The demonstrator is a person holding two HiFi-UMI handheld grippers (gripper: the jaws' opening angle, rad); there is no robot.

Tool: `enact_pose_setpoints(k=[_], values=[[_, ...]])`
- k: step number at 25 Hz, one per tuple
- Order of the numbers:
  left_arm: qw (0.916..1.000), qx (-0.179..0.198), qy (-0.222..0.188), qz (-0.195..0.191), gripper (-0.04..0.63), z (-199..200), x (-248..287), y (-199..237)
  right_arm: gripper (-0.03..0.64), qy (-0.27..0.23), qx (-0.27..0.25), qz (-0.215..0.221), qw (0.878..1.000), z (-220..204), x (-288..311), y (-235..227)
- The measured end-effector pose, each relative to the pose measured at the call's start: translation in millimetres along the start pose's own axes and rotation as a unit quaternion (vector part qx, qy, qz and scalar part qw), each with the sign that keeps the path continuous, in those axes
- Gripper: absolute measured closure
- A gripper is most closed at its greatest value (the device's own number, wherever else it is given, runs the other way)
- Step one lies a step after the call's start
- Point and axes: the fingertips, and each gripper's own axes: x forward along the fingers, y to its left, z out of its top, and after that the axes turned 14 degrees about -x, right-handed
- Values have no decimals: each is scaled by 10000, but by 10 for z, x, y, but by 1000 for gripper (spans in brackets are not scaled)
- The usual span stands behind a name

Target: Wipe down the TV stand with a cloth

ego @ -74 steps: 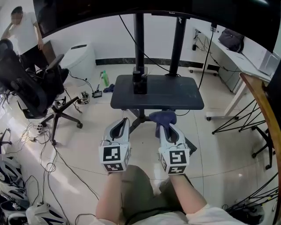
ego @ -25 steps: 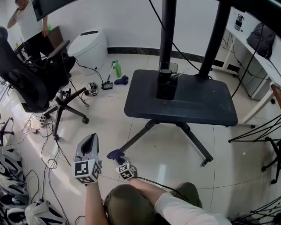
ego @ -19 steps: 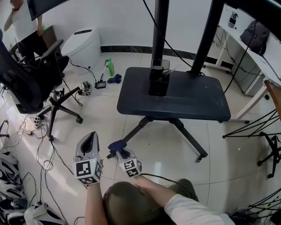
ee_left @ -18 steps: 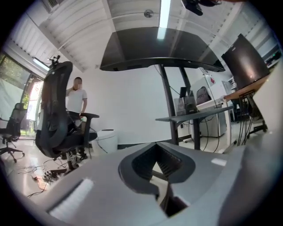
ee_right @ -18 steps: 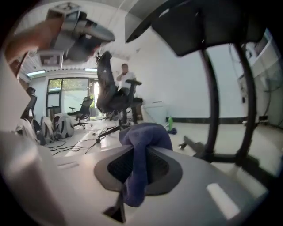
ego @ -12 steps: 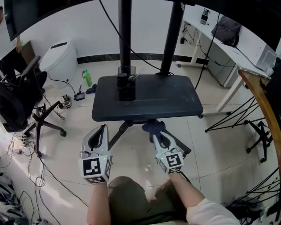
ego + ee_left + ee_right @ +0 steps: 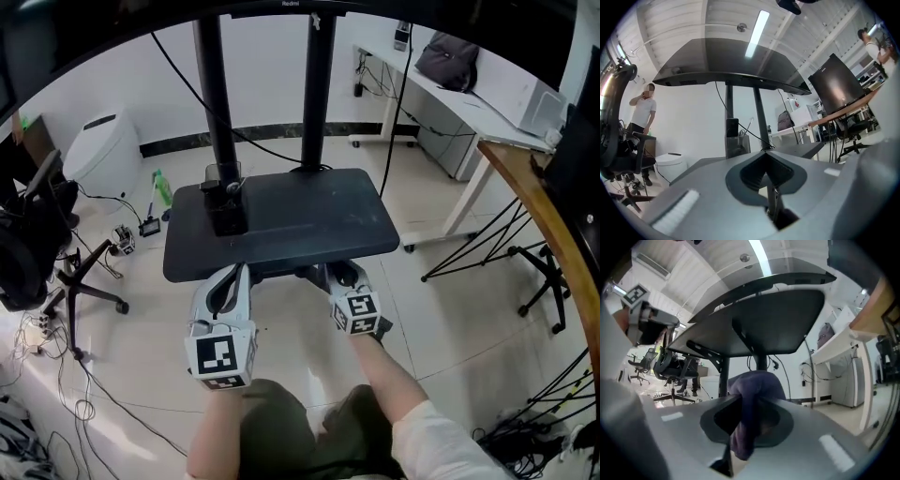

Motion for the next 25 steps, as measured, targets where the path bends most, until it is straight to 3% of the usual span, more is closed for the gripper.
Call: enact_pose_setpoints(k=[3, 6, 9, 12, 16, 18, 21, 25], values=[[10000, -86, 25, 1, 560, -35, 23, -37, 564, -92, -57, 85, 9999, -68, 699, -124], [9968, -12, 790, 125, 560, -250, -69, -64, 565, -448, -144, -69, 9989, 116, 1063, -338], [9948, 75, 1004, 141, 560, -354, -100, 1, 563, -352, -221, -65, 9991, -121, 1276, -358], [9947, 50, 1007, 197, 560, -408, -130, 26, 563, 198, -157, 108, 9996, -863, 1390, -198], [9946, 96, 1008, 239, 560, -449, -177, 55, 563, 1450, 94, 514, 9880, -2623, 1281, 306], [9936, 127, 1089, 260, 560, -528, -188, 91, 563, 1891, 215, 576, 9800, -3249, 1113, 520], [9926, 48, 1158, 360, 560, -663, -197, 188, 563, 2117, 341, 581, 9750, -3606, 950, 633], [9928, 41, 1131, 395, 560, -730, -129, 229, 563, 2053, 348, 353, 9774, -3551, 794, 380]])
